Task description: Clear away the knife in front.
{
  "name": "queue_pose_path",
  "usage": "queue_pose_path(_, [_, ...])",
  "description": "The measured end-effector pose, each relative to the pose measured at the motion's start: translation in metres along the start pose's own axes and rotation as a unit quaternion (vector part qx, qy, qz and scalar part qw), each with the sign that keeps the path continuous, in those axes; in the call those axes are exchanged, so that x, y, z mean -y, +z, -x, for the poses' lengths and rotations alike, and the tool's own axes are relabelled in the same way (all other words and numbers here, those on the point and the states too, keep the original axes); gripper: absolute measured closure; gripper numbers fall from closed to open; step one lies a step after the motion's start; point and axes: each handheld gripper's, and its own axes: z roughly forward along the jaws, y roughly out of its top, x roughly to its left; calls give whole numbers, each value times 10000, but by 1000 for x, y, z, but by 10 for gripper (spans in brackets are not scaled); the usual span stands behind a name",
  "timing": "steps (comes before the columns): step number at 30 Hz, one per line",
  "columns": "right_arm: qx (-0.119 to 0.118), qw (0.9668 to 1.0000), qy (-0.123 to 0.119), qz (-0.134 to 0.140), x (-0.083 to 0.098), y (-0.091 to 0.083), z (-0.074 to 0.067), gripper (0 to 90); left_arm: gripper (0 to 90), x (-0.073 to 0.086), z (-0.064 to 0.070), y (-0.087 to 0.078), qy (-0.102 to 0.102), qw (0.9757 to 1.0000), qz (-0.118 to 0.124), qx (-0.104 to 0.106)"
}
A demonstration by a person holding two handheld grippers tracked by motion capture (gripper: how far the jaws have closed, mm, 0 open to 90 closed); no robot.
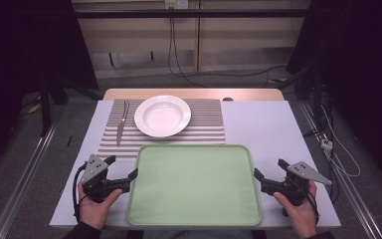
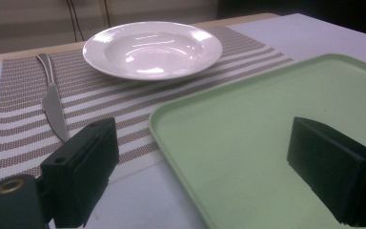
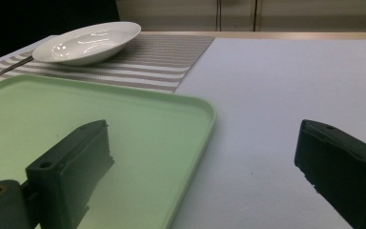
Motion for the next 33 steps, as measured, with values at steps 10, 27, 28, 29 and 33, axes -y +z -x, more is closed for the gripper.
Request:
queue_pose_path(10, [-73, 10000, 3, 3, 0, 1, 0, 46, 131, -5, -7, -1, -188, 9998, -58, 54])
queue_pose_path(27, [-88, 10000, 23, -14, 0, 1, 0, 42, 68, -21, -22, 16, -36, 9994, -315, -120])
queue_pose_path(28, [-86, 10000, 21, -18, 0, 1, 0, 41, 67, -22, -24, 17, -19, 9993, -355, -155])
queue_pose_path(29, [-96, 9999, 26, -15, 0, 2, 0, 41, 67, -22, -24, 17, -19, 9993, -355, -155])
queue_pose_path(33, [-111, 9999, 51, -27, 0, 4, 0, 40, 74, -28, -35, 23, -141, 9991, -343, -205])
